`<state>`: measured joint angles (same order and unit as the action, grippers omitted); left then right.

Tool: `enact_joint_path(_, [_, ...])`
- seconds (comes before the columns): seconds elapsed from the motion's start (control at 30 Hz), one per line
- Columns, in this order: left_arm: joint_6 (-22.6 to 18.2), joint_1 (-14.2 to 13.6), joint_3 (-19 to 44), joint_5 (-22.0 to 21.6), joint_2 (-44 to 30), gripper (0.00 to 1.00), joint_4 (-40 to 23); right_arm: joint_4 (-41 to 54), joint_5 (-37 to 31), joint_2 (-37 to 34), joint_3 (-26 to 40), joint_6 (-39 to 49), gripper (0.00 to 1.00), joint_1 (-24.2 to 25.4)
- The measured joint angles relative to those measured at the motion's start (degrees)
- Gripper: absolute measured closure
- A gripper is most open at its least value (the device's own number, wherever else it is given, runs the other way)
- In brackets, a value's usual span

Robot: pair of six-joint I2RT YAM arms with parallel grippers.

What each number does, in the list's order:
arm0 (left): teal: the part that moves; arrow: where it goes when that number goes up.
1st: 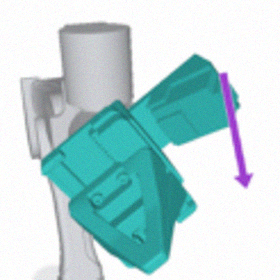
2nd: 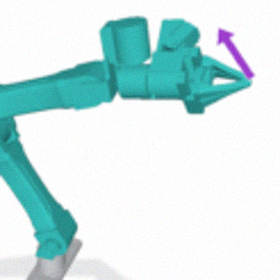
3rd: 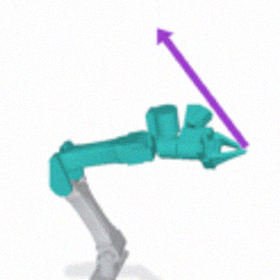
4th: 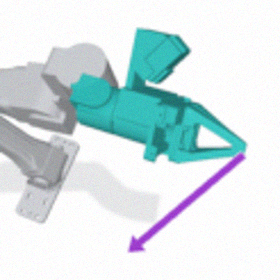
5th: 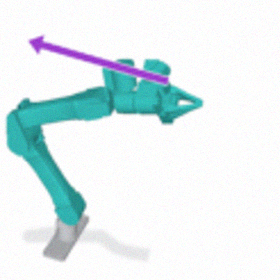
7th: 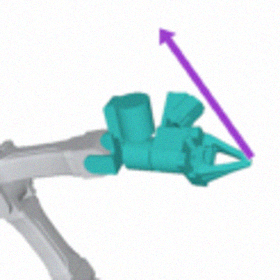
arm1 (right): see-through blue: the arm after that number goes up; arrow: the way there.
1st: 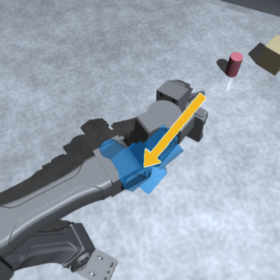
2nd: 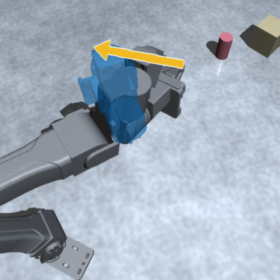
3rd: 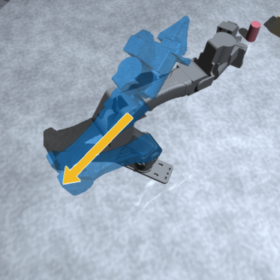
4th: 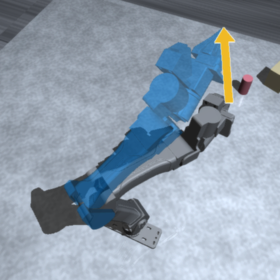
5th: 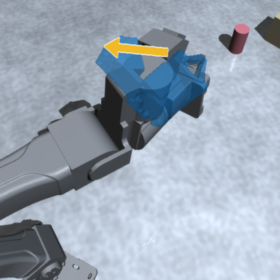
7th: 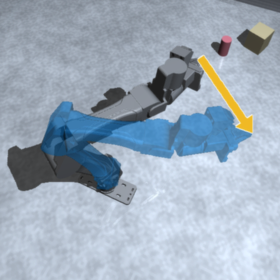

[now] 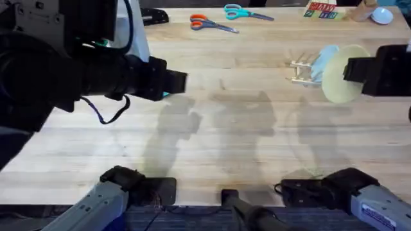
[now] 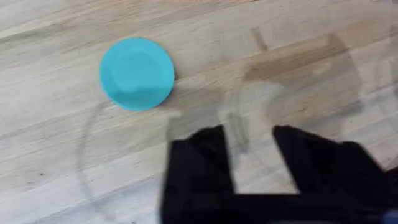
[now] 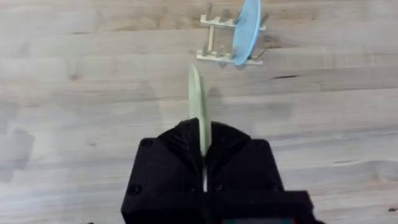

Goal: Pick up the plates from the table one by one and place each into a slot on the dish rack.

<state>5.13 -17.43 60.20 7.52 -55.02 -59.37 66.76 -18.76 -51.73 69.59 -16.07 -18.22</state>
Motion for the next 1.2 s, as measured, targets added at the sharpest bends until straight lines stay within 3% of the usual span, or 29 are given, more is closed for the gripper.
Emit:
enact_joint_path(0.1, [0.0, 0.0, 0.0, -0.1, 0.0, 0.084, 0.0, 0.0, -1.2, 0.0, 0.8, -0.4, 0.97, 0.0])
enact_joint_path(0.17, [0.0, 0.0, 0.0, -0.1, 0.0, 0.009, 0.0, 0.1, -1.9, 0.0, 2.3, -0.5, 0.97, 0.0])
enact_joint_path(0.4, [0.0, 0.0, 0.0, -0.1, 0.0, 0.008, 0.0, 0.1, -2.5, 0.0, 3.9, -0.6, 0.97, 0.6])
enact_joint_path(0.93, [0.0, 0.0, 0.0, -0.1, 0.0, 0.007, 0.0, 0.2, -2.9, 0.0, 3.9, 1.6, 0.97, 7.5])
enact_joint_path(1.2, [0.0, 0.0, 0.0, -0.1, 0.0, 0.007, 0.0, 0.0, -3.3, -5.0, 4.2, 2.2, 0.97, 7.5])
